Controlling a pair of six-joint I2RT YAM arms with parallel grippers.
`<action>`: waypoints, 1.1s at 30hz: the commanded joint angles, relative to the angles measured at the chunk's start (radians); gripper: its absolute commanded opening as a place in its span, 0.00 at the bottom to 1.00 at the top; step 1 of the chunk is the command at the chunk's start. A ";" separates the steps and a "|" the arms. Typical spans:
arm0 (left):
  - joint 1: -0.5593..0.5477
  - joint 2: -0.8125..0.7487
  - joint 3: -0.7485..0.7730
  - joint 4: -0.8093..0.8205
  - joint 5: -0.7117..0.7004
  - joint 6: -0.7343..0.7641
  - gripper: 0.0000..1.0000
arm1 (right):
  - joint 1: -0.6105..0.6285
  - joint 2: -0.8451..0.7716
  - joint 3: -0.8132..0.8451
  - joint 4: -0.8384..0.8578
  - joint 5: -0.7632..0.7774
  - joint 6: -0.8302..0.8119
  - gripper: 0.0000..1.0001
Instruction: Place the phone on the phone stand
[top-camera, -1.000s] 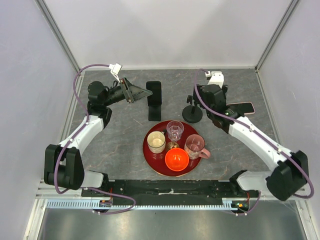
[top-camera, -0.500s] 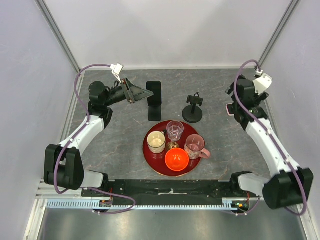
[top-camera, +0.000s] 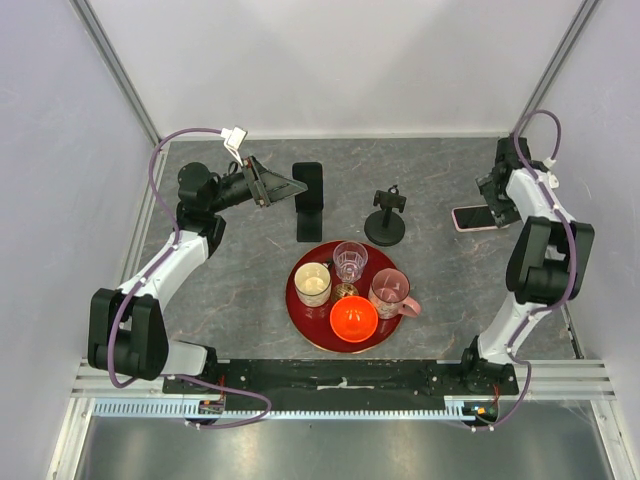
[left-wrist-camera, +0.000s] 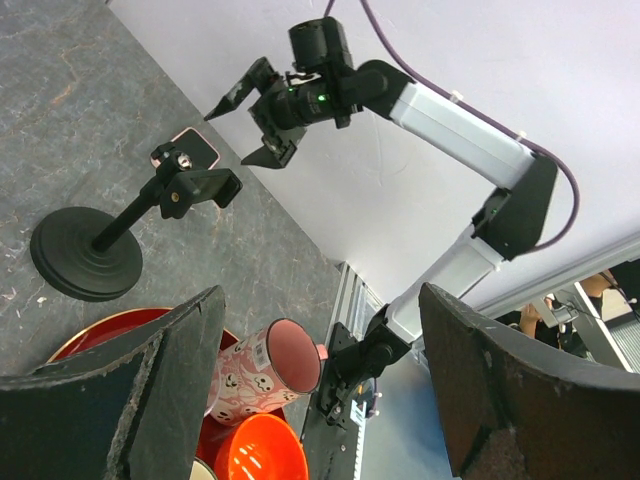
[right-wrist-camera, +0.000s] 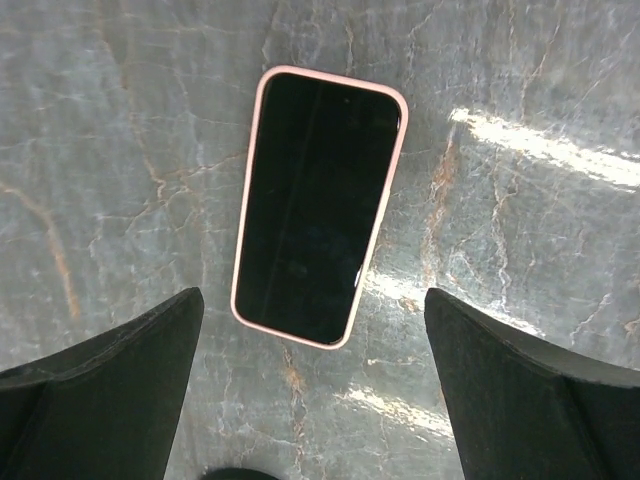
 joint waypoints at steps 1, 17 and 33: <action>-0.004 -0.026 0.038 0.034 0.024 -0.026 0.85 | -0.004 0.099 0.131 -0.112 -0.043 0.113 0.98; -0.004 -0.022 0.033 0.049 0.026 -0.040 0.85 | -0.005 0.323 0.314 -0.270 -0.109 0.286 0.98; -0.002 -0.026 0.027 0.066 0.023 -0.050 0.84 | -0.019 0.373 0.349 -0.308 -0.140 0.305 0.98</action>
